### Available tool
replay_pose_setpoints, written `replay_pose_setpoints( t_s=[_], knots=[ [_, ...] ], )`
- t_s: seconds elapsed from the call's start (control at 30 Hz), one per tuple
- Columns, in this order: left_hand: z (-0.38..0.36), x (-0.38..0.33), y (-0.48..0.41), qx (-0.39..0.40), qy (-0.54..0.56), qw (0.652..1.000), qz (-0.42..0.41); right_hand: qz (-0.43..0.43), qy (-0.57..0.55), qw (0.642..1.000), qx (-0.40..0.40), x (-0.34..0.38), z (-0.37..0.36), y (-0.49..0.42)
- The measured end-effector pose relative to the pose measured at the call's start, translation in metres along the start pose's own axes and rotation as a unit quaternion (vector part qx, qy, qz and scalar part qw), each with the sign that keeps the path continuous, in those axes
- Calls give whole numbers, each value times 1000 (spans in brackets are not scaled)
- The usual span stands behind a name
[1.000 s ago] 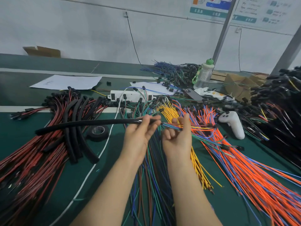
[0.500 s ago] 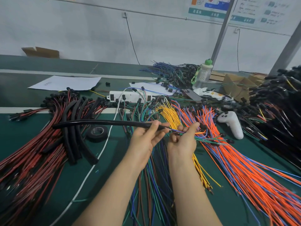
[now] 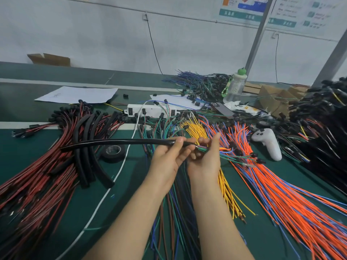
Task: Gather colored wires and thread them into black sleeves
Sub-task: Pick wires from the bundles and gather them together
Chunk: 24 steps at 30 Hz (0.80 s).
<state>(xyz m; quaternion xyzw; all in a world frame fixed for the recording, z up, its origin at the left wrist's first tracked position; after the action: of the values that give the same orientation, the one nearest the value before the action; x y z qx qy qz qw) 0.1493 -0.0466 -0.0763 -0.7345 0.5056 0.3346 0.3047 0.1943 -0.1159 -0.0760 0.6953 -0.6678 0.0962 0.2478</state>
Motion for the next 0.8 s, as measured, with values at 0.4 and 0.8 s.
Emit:
replay_pose_setpoints(
  t_s=[0.4, 0.8],
  knots=[
    [6, -4, -1, -32, -13, 999, -9, 45, -42, 991, -118, 13, 3, -2],
    [32, -38, -6, 112, 65, 992, -8, -68, -156, 981, -88, 20, 5, -2]
  ],
)
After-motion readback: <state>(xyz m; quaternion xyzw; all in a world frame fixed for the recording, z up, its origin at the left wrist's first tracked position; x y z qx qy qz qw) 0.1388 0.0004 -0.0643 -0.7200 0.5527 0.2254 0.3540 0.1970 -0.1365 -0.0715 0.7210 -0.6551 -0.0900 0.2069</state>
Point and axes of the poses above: each hand's wrist, its own y-axis away from the middle knuckle, its own z-axis out of the back of the hand, x = y × z, the point moved 1 cm from there along -y, towards the middle knuckle, and after that the axes turned 2 degrees about -y, right-handed, at the moved point
